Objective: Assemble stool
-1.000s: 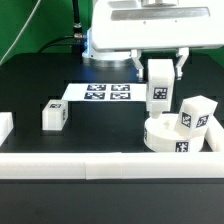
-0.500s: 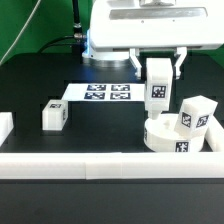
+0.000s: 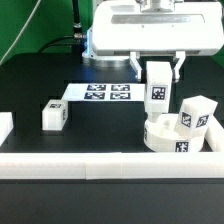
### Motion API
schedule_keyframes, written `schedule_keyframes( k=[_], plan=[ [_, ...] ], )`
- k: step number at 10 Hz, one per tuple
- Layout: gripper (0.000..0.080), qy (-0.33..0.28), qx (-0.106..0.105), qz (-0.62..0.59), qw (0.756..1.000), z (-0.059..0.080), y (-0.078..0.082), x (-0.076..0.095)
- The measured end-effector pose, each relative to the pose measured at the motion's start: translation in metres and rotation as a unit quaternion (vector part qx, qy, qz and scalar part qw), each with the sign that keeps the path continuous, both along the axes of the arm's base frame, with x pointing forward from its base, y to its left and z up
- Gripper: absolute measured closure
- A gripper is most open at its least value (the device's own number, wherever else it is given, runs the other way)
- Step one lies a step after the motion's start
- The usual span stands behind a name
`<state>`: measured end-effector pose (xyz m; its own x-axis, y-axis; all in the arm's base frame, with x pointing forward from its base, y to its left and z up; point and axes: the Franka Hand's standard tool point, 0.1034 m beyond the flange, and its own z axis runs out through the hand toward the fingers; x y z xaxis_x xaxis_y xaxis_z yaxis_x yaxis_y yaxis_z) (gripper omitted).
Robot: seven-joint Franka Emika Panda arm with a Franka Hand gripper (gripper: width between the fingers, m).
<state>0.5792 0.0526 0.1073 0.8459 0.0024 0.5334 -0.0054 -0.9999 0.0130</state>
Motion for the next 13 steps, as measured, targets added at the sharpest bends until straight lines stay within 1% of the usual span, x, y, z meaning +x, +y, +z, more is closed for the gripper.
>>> schedule_keyframes(
  k=[2,3,6,8,13],
  plan=[
    [0.0462,0.002,0.000,0.006,1.000,-0.004,0.006,-0.001],
    [0.0462,0.004,-0.001,0.007,1.000,-0.008,0.006,-0.002],
    [0.0462,0.003,-0.003,0.007,1.000,-0.009,0.005,-0.003],
    [0.0462,0.005,-0.006,0.006,1.000,-0.017,0.001,-0.007],
    [0.0462,0.009,-0.010,0.008,1.000,-0.026,0.000,-0.010]
  ],
)
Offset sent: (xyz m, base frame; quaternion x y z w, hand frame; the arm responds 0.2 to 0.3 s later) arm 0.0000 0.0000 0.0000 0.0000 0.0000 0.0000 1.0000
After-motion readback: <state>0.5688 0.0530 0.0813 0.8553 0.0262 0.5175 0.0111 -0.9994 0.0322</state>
